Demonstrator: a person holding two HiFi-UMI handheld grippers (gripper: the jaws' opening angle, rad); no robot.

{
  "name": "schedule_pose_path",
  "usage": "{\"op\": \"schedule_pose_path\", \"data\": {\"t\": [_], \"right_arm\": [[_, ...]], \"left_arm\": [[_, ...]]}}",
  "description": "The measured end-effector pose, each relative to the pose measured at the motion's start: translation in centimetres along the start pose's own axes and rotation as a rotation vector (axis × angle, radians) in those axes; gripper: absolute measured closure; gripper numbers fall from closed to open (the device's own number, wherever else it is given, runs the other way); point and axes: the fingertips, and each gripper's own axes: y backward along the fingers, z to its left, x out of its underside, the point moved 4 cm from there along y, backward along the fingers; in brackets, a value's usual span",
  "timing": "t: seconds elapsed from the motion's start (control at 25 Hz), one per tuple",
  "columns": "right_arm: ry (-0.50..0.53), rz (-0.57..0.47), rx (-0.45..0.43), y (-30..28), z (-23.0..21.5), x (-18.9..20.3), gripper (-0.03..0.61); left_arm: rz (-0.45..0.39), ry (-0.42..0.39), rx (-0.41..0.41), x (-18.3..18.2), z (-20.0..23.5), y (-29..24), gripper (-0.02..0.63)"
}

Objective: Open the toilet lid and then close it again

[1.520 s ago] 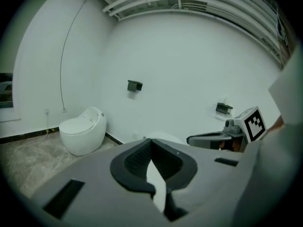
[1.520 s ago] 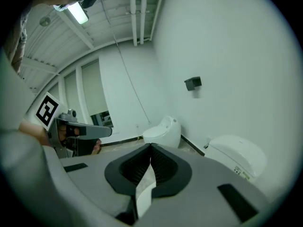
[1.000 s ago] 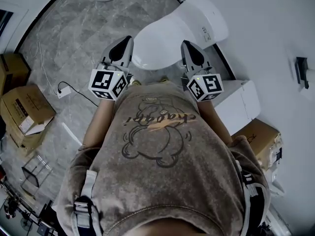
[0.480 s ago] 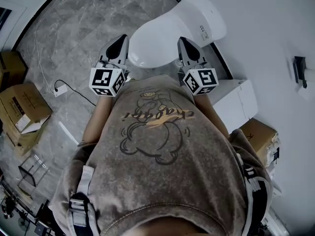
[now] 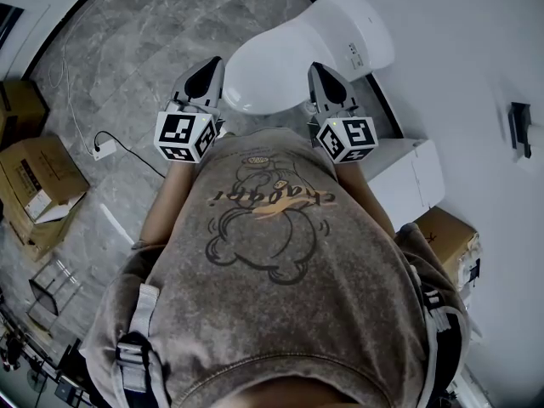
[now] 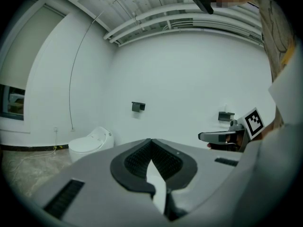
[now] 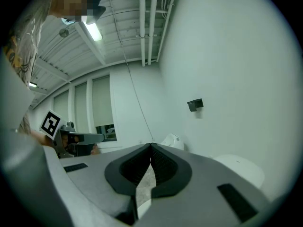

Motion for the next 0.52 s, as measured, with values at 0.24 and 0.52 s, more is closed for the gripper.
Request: {"op": "schedule_pose_path", "data": {"t": [0.24, 0.52], "right_arm": [[0.006, 0.006, -0.008, 0.08, 0.4, 0.19, 0.552], [0.01, 0.006, -0.022, -0.01, 0.16, 0.15, 0.552]], "left_arm": [[0.002, 0.009, -0.007, 0.21, 0.01, 0.22, 0.604], [0.008, 0.011, -0.014, 0.46, -0.18, -0.02, 0.604]]}}
